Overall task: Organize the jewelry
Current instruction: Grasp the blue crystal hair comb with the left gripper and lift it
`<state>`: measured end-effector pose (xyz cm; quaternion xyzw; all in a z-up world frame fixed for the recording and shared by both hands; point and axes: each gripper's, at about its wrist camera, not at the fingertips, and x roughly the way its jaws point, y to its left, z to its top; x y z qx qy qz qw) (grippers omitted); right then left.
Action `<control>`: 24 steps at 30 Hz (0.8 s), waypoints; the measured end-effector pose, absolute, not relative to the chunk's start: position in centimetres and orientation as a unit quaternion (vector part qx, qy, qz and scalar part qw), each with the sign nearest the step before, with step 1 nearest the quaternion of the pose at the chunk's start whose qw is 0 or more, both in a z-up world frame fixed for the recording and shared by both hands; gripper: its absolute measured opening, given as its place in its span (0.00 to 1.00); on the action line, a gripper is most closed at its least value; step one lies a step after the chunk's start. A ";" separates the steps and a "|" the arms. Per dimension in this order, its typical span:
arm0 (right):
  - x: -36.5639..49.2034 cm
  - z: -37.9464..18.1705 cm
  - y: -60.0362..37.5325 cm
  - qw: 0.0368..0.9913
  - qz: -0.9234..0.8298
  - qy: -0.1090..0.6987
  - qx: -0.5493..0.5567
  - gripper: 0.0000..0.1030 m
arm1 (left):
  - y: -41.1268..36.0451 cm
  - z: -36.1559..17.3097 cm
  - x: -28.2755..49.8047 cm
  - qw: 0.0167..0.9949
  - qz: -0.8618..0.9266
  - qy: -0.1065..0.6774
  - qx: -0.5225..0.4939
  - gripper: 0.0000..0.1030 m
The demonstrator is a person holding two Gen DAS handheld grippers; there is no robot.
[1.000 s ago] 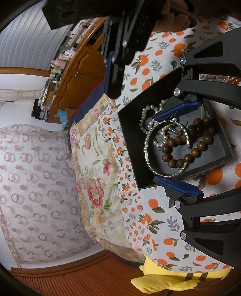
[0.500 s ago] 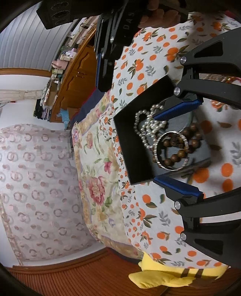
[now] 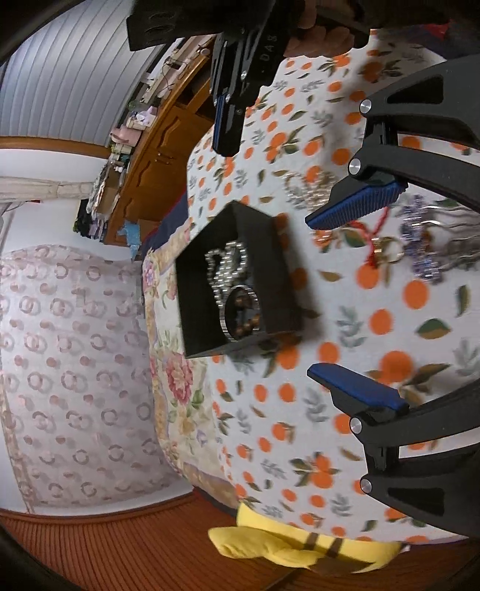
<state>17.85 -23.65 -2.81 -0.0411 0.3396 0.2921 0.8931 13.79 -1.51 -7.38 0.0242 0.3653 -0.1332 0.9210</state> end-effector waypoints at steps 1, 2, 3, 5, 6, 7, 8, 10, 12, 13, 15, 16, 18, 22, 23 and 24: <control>17.1 -3.1 -23.7 0.893 0.292 0.342 -0.042 0.11 | -1.5 -7.6 13.2 0.921 -0.132 0.367 0.023 0.74; 16.5 -3.3 -23.7 0.892 0.290 0.343 -0.042 0.13 | -1.4 -7.8 12.8 0.920 -0.132 0.368 0.021 0.75; 15.9 -3.5 -23.7 0.892 0.290 0.344 -0.042 0.16 | -1.4 -8.0 12.4 0.920 -0.132 0.370 0.019 0.75; 14.6 -3.9 -23.8 0.892 0.288 0.347 -0.039 0.26 | -1.4 -8.4 11.6 0.918 -0.133 0.374 0.017 0.77; 14.1 -4.2 -23.9 0.891 0.288 0.348 -0.038 0.29 | -1.5 -8.7 11.1 0.917 -0.134 0.376 0.017 0.79; 13.8 -4.3 -23.9 0.891 0.287 0.350 -0.038 0.30 | -1.7 -8.9 10.8 0.916 -0.135 0.377 0.019 0.81; 13.2 -4.7 -23.9 0.890 0.284 0.354 -0.038 0.30 | -1.8 -9.1 10.4 0.916 -0.135 0.378 0.019 0.81; 12.3 -5.3 -23.9 0.889 0.281 0.360 -0.040 0.31 | -2.1 -9.6 9.8 0.912 -0.141 0.384 0.022 0.82; 11.3 -5.9 -24.0 0.889 0.275 0.364 -0.041 0.43 | -2.5 -9.9 9.3 0.909 -0.144 0.389 0.027 0.82; 11.0 -6.1 -24.0 0.889 0.273 0.365 -0.040 0.45 | -2.7 -10.1 9.1 0.908 -0.146 0.392 0.031 0.82; 10.2 -6.5 -24.2 0.888 0.271 0.368 -0.040 0.46 | -3.1 -10.4 8.7 0.905 -0.151 0.395 0.035 0.82; 9.8 -6.7 -24.2 0.888 0.270 0.370 -0.042 0.46 | -3.3 -10.6 8.6 0.904 -0.153 0.397 0.036 0.82; 9.1 -6.9 -24.2 0.889 0.265 0.370 -0.049 0.48 | -3.5 -10.8 8.5 0.902 -0.154 0.401 0.037 0.82; 7.8 -7.4 -24.4 0.892 0.255 0.370 -0.057 0.57 | -3.5 -11.2 8.8 0.897 -0.160 0.411 0.028 0.82; 7.6 -7.6 -24.5 0.891 0.254 0.372 -0.057 0.57 | -3.4 -11.3 8.9 0.897 -0.162 0.411 0.025 0.82; 7.6 -7.6 -24.5 0.891 0.253 0.373 -0.056 0.57 | -3.4 -11.4 9.0 0.896 -0.164 0.412 0.023 0.82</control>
